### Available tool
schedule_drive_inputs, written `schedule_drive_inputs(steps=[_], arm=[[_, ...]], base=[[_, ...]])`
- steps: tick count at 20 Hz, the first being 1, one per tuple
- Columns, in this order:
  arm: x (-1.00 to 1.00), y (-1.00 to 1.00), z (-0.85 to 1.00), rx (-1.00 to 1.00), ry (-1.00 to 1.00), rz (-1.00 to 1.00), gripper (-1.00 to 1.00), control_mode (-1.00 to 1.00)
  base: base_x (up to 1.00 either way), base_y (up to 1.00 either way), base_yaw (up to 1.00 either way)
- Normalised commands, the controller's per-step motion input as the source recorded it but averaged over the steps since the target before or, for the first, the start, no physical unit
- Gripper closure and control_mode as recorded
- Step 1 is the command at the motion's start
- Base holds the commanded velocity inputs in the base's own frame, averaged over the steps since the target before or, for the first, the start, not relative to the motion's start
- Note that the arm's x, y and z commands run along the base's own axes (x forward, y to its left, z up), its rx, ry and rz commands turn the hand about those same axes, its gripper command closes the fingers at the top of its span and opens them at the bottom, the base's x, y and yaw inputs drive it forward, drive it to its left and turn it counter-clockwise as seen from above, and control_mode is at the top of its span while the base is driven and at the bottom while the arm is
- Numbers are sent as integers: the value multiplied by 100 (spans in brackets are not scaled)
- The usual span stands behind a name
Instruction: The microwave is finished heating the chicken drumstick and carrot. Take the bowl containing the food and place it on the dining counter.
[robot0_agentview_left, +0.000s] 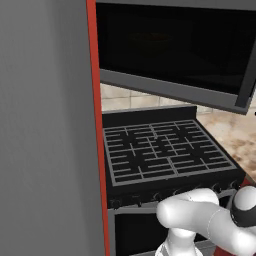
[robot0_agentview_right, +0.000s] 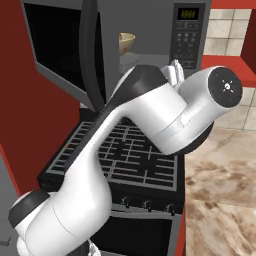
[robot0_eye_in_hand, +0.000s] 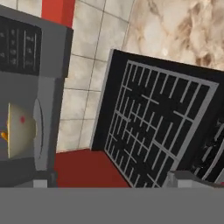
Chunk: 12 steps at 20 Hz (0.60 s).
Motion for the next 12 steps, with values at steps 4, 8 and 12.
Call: schedule_drive_inputs(steps=[4,8,12], arm=[[100,-10,-1,15,1,2,-100,-100],[100,0,0,14,0,4,-100,-100],[99,17,0,12,0,8,-100,-100]], base=[[0,0,0],[0,0,0],[0,0,0]])
